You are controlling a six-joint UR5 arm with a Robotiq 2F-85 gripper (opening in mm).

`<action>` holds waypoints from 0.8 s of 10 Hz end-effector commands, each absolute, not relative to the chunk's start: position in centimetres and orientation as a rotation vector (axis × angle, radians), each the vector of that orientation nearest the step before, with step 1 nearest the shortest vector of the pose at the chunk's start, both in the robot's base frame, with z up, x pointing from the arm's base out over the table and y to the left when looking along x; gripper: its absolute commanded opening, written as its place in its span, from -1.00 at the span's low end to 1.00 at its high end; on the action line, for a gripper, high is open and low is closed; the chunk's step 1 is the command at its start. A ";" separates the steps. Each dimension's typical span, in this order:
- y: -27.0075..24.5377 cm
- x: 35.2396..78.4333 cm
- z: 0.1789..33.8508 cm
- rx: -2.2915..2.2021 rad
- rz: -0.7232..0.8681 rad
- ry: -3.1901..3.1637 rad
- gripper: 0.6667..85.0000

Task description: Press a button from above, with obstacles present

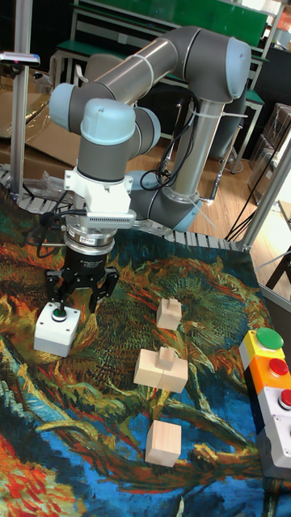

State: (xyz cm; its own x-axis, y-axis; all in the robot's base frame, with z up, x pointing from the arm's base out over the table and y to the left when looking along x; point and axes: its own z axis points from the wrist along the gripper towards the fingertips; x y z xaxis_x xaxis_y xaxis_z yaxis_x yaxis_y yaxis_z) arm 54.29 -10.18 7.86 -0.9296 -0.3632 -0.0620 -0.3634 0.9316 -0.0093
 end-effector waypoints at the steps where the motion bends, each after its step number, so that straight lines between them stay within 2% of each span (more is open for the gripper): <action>1: -9.9 54.4 8.5 -0.557 0.013 3.024 0.38; 8: -10.0 54.8 8.1 -0.561 0.011 3.009 0.34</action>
State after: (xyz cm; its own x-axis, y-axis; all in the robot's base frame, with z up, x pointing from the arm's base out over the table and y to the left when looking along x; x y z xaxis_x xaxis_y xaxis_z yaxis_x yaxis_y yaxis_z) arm 54.63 -10.10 8.07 -0.9283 -0.3654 -0.0691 -0.3652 0.9308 -0.0156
